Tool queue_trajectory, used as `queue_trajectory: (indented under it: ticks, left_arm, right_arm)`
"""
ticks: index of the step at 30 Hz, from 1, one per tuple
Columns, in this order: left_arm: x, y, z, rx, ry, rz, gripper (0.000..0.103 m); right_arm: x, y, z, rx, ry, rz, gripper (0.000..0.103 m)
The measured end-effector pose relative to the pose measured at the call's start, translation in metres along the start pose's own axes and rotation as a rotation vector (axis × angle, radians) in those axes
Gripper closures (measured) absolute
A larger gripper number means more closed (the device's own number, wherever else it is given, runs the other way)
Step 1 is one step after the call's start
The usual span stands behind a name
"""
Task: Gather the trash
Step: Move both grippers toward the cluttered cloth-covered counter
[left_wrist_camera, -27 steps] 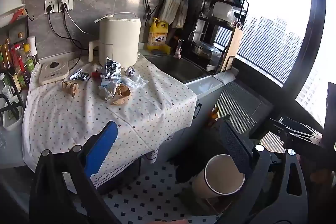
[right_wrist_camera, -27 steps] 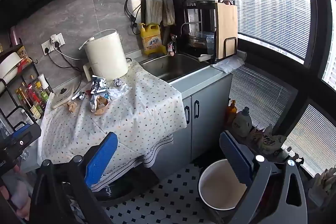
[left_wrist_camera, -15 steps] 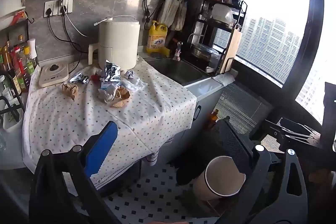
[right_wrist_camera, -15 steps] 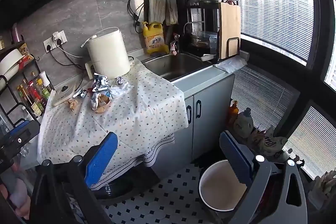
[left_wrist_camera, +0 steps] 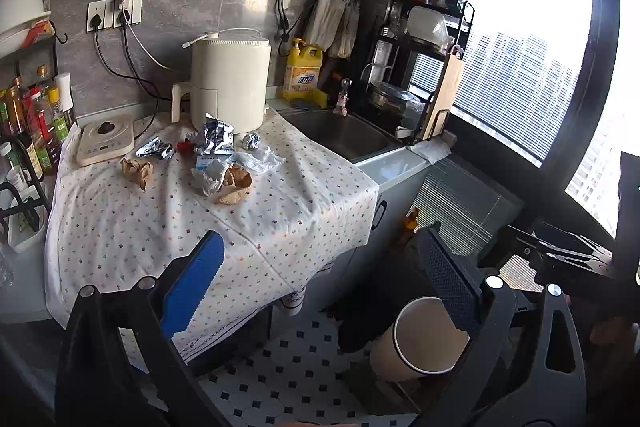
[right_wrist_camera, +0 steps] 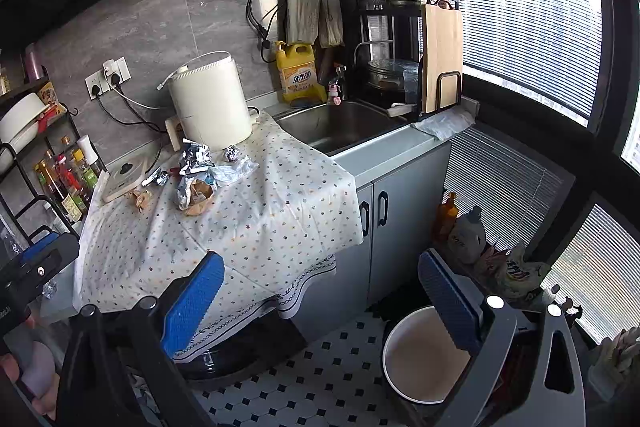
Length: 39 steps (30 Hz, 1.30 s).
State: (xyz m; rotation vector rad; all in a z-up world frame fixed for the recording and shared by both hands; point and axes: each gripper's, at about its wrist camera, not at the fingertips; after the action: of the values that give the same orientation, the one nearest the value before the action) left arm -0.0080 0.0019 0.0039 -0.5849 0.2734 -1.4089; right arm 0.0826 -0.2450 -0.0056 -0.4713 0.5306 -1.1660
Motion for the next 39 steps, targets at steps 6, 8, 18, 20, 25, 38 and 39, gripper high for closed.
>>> queue_trajectory:
  ticks: [6, 8, 18, 20, 25, 38, 39]
  left_arm:
    - [-0.006, 0.000, 0.004, -0.001, -0.021, 0.004, 0.006]
    - [-0.007, -0.001, 0.004, -0.001, -0.026, 0.003, 0.006]
    - [-0.010, 0.002, 0.002, 0.008, -0.021, 0.011, 0.006]
    - [-0.012, 0.003, 0.002, 0.010, -0.028, 0.010, 0.006]
    - [-0.016, 0.007, 0.003, 0.005, -0.037, 0.010, 0.006]
    - [-0.006, 0.004, -0.004, 0.002, -0.051, 0.023, 0.006]
    - [-0.005, 0.004, -0.005, 0.003, -0.052, 0.025, 0.006]
  right_arm:
    - [-0.005, 0.003, 0.001, -0.004, -0.002, 0.011, 0.008]
    - [-0.006, 0.004, 0.001, -0.006, -0.004, 0.013, 0.008]
    - [-0.010, 0.006, 0.002, -0.009, -0.005, 0.017, 0.008]
    - [-0.010, 0.006, 0.002, -0.009, -0.007, 0.017, 0.008]
    - [-0.011, 0.006, 0.001, -0.011, -0.009, 0.014, 0.008]
    - [-0.004, 0.008, -0.001, -0.014, -0.016, 0.019, 0.011]
    - [-0.003, 0.008, -0.001, -0.013, -0.016, 0.019, 0.011]
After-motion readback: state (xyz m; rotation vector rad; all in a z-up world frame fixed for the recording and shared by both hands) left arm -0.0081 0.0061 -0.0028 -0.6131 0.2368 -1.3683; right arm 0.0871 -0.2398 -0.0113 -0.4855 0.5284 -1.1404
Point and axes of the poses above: each gripper's, at about its wrist camera, not at the fingertips, and y roughly the way its jaws point, x to its right, z to its top, and after that the axes turned 3 degrees about z, right-handed
